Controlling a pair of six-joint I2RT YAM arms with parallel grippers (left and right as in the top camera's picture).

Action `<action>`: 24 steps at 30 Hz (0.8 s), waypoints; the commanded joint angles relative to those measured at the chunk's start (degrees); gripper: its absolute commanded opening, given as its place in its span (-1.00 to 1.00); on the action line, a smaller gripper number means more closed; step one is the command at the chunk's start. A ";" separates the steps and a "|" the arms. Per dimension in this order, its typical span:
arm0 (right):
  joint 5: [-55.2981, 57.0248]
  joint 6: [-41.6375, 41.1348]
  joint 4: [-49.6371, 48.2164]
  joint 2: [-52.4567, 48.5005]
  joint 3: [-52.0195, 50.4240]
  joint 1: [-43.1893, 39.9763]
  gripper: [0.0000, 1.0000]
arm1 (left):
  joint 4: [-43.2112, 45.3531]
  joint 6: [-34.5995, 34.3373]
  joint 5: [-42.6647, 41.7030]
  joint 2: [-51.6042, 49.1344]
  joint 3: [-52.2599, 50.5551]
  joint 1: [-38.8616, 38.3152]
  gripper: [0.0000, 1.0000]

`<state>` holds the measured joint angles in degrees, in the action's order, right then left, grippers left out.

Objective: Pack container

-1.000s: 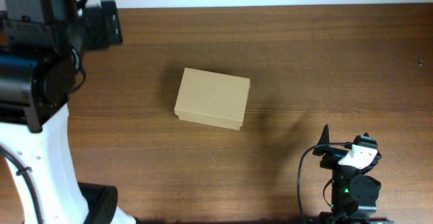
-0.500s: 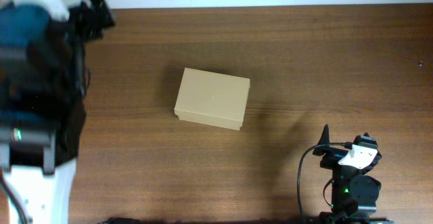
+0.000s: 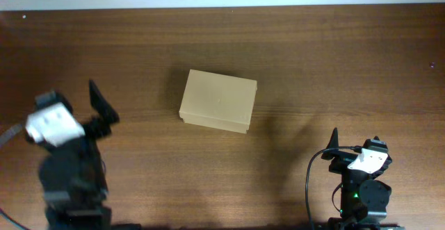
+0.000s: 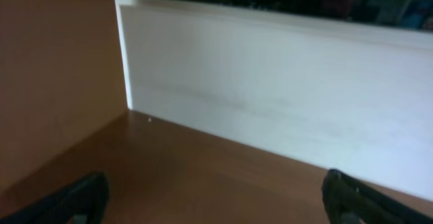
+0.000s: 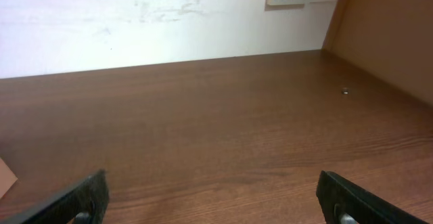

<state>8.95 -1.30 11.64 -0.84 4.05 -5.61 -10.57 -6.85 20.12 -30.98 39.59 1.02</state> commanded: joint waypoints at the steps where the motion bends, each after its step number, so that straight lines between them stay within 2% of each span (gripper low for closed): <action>1: 0.11 -0.20 -0.07 0.63 -0.52 -0.42 0.98 | 4.17 0.04 -3.04 9.35 -11.47 0.26 1.00; 5: 0.11 -0.20 -0.09 0.63 -0.52 -0.42 0.99 | 8.66 0.04 -6.43 20.61 -22.97 0.26 1.00; 10: 0.11 -0.20 -0.07 0.63 -0.52 -0.42 0.99 | 8.94 0.07 -8.39 28.87 -29.55 0.26 1.00; 24: 0.11 -0.20 -0.09 0.63 -0.52 -0.42 0.99 | 8.46 0.09 -9.40 30.71 -35.01 -0.96 1.00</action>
<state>8.95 -1.30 11.62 -0.80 4.03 -5.61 -2.22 -6.87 11.70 -0.93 6.83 0.34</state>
